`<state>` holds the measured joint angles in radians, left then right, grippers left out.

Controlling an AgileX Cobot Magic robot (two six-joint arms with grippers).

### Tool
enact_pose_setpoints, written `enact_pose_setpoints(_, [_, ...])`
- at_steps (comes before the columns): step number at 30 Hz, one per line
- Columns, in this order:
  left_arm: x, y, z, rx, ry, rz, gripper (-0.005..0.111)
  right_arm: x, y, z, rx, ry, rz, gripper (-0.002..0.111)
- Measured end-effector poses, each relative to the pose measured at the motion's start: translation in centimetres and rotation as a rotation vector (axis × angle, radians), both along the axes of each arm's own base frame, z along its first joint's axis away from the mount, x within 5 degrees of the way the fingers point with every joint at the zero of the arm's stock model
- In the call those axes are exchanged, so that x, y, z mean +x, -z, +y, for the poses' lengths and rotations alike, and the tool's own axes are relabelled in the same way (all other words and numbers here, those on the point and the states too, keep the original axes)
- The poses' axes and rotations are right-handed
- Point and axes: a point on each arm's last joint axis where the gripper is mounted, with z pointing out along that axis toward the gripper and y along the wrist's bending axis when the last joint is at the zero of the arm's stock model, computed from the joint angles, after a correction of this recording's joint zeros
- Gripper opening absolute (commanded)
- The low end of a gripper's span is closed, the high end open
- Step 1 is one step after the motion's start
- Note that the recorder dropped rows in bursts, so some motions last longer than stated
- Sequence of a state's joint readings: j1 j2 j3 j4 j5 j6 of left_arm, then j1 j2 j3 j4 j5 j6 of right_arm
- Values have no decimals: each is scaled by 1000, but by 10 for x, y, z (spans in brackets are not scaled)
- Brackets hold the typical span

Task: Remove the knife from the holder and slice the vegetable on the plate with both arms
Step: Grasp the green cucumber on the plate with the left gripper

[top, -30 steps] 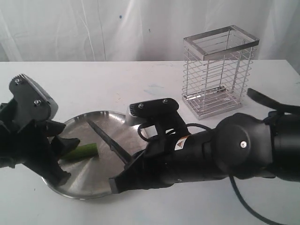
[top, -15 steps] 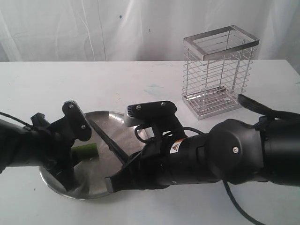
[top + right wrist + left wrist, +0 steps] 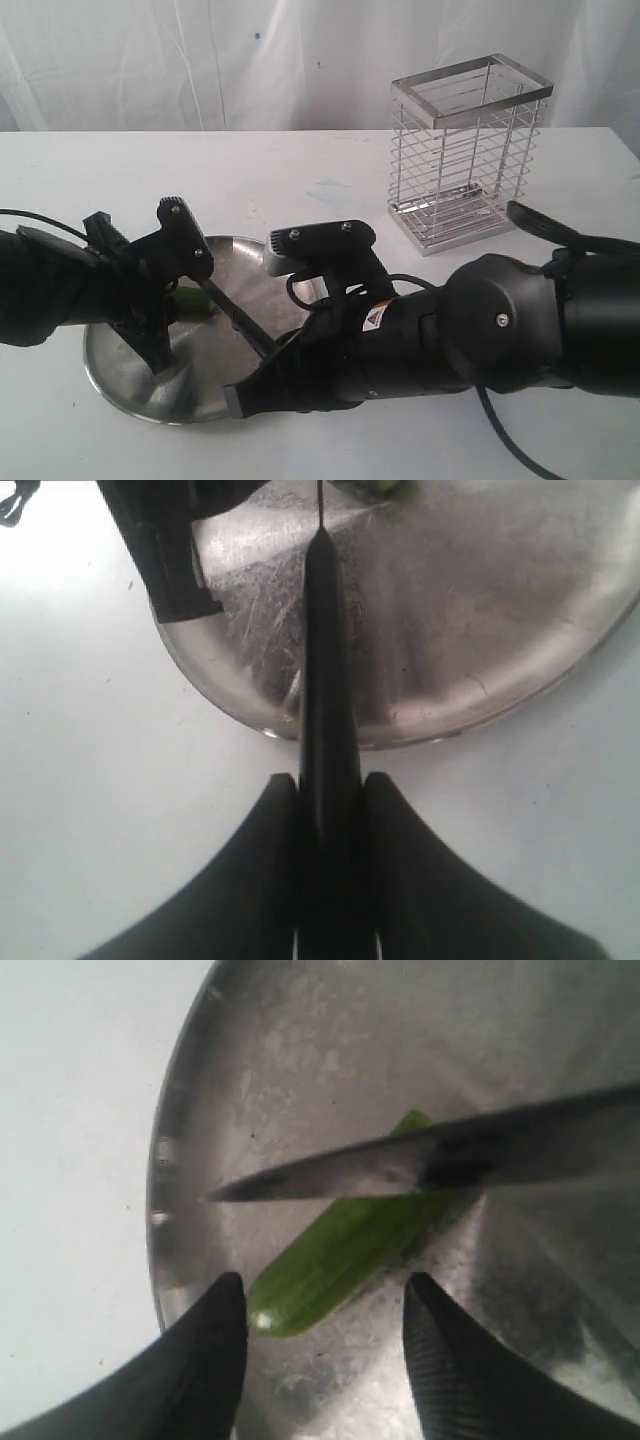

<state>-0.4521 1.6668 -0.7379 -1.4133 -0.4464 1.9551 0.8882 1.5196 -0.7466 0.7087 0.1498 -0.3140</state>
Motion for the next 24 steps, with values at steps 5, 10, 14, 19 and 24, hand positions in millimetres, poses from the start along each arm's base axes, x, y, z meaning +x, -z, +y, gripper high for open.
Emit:
enact_pose_setpoints(5, [2, -2, 8, 58, -68, -36, 51, 0, 0, 0, -2, -3, 4, 0])
enact_pose_setpoints(10, [-2, -5, 1, -74, -81, 11, 49, 2, -2, 0, 9, 12, -20, 0])
enact_pose_setpoints(14, [-6, -11, -9, -128, 44, 21, 50, 3, -11, -2, 42, 31, -58, 0])
enact_pose_setpoints(19, [-3, -14, -7, -8, 176, -32, 50, 2, -25, -7, 87, 50, -82, 0])
enact_pose_setpoints(24, [0, -16, -2, -15, 182, -29, 50, 3, -41, -16, 128, 73, -116, 0])
